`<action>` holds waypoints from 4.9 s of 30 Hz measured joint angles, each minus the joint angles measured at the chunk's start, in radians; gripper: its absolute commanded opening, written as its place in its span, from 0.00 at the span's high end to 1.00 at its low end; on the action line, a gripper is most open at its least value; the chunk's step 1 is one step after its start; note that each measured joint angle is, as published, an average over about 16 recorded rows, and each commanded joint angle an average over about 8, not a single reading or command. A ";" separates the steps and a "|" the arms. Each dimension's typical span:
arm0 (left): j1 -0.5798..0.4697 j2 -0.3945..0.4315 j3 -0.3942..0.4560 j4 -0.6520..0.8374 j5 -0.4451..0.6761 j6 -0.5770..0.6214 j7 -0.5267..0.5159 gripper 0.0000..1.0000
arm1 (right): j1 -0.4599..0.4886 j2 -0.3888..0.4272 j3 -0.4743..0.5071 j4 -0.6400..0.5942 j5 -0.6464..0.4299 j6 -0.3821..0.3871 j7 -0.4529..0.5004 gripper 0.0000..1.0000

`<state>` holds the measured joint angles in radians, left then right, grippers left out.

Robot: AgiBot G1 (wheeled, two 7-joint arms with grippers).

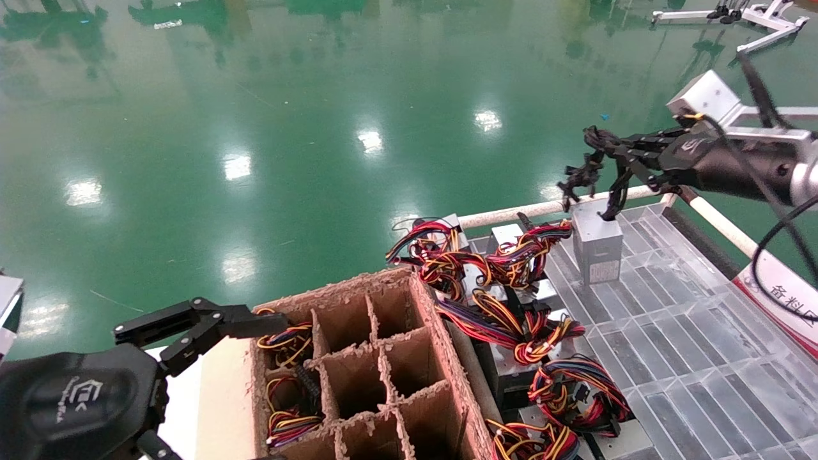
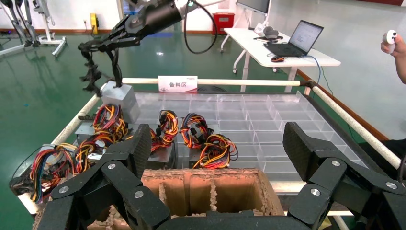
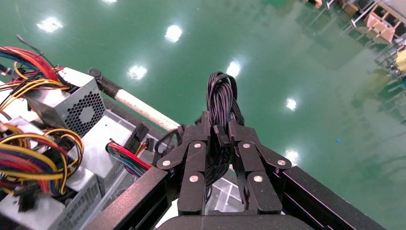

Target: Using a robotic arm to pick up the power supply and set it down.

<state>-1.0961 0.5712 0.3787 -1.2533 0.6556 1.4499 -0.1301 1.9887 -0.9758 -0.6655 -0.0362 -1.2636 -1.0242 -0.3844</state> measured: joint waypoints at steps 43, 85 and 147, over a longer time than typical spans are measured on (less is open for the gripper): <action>0.000 0.000 0.000 0.000 0.000 0.000 0.000 0.00 | -0.148 -0.078 0.095 0.034 0.136 0.091 0.046 1.00; 0.000 0.000 0.000 0.000 0.000 0.000 0.000 0.00 | -0.151 0.131 0.064 0.039 0.092 -0.129 0.066 1.00; 0.000 0.000 0.000 0.000 0.000 -0.001 0.000 0.00 | -0.089 0.066 0.028 0.046 0.041 -0.085 0.113 0.00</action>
<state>-1.0960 0.5709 0.3790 -1.2529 0.6551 1.4493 -0.1299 1.8993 -0.9097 -0.6372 0.0102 -1.2222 -1.1091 -0.2715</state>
